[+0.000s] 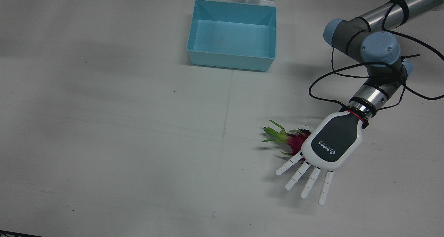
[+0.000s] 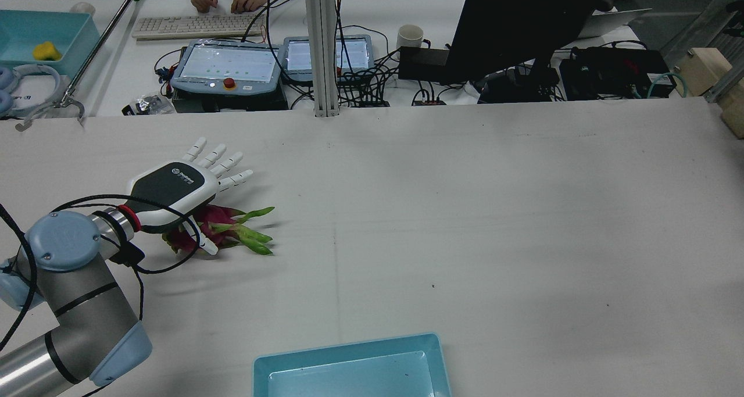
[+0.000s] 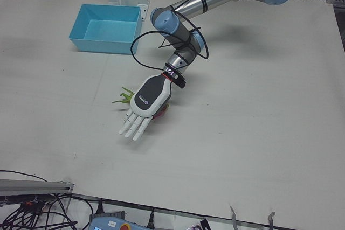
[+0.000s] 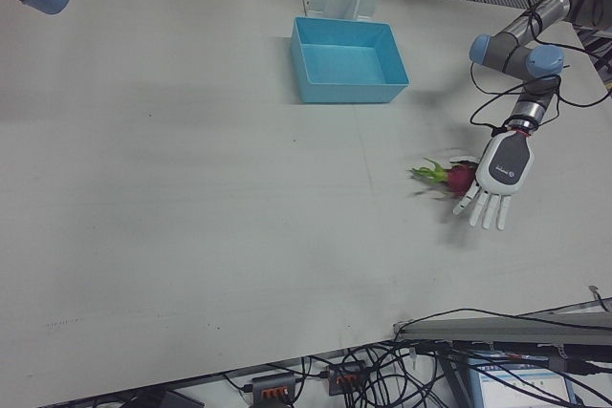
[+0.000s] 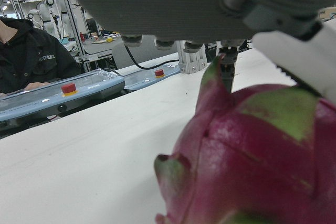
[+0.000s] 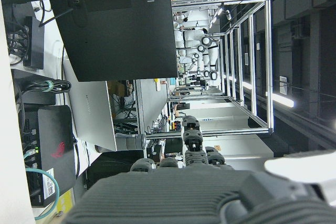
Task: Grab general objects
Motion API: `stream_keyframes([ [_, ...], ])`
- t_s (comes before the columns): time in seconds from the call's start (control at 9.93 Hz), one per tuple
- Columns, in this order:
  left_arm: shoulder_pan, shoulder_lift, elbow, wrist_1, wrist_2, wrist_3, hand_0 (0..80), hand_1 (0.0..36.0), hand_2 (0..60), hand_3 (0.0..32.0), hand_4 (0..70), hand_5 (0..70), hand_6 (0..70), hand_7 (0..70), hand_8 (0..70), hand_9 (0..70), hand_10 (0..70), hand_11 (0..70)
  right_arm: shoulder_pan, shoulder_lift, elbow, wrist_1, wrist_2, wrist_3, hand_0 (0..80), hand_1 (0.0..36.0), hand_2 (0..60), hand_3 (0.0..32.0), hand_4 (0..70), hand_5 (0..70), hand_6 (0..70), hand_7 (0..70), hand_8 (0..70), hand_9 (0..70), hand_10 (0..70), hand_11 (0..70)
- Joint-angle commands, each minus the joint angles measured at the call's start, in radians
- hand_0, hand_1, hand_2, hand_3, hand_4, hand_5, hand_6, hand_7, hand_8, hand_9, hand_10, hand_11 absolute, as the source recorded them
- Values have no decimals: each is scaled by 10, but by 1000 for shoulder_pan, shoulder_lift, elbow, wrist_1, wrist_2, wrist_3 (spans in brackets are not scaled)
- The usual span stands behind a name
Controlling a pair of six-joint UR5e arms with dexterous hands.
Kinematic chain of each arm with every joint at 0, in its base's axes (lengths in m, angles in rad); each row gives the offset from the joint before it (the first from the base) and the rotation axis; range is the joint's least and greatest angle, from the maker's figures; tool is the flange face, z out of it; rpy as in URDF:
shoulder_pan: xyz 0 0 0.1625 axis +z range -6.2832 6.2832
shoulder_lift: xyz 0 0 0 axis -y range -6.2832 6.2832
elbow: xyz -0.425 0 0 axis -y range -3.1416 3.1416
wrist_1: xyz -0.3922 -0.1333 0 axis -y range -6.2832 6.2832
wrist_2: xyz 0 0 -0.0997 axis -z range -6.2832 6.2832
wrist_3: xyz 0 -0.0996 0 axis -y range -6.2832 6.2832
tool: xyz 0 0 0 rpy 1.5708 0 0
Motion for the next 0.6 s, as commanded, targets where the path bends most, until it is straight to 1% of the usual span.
stream_keyframes([
  [0.0, -2, -38, -6, 64, 0, 1, 499, 209, 130, 0, 11, 271, 0, 33, 0, 0, 0, 0, 0, 0, 2, -1, 0, 0, 0, 0, 0, 0, 0, 0, 0, 0, 0, 0, 0, 0],
  [0.1, -9, -67, -22, 132, 0, 0, 505, 226, 109, 0, 0, 112, 0, 17, 0, 0, 0, 0, 0, 0, 2, -1, 0, 0, 0, 0, 0, 0, 0, 0, 0, 0, 0, 0, 0, 0],
  [0.2, -9, -81, -86, 202, 1, 0, 507, 224, 79, 142, 0, 5, 0, 2, 0, 0, 0, 0, 0, 0, 2, -1, 0, 0, 0, 0, 0, 0, 0, 0, 0, 0, 0, 0, 0, 0],
  [0.3, -8, -84, -142, 265, 1, 3, 505, 214, 55, 254, 0, 0, 0, 3, 0, 0, 0, 0, 0, 0, 2, -1, 0, 0, 0, 0, 0, 0, 0, 0, 0, 0, 0, 0, 0, 0],
  [0.4, -2, -96, -140, 292, 1, 6, 506, 217, 60, 278, 0, 0, 0, 13, 0, 0, 0, 0, 0, 0, 2, -1, 0, 0, 0, 0, 0, 0, 0, 0, 0, 0, 0, 0, 0, 0],
  [0.5, 8, -95, -134, 300, 0, 15, 524, 251, 113, 288, 0, 0, 0, 27, 0, 0, 0, 0, 0, 0, 2, -1, 0, 0, 0, 0, 0, 0, 0, 0, 0, 0, 0, 0, 0, 0],
])
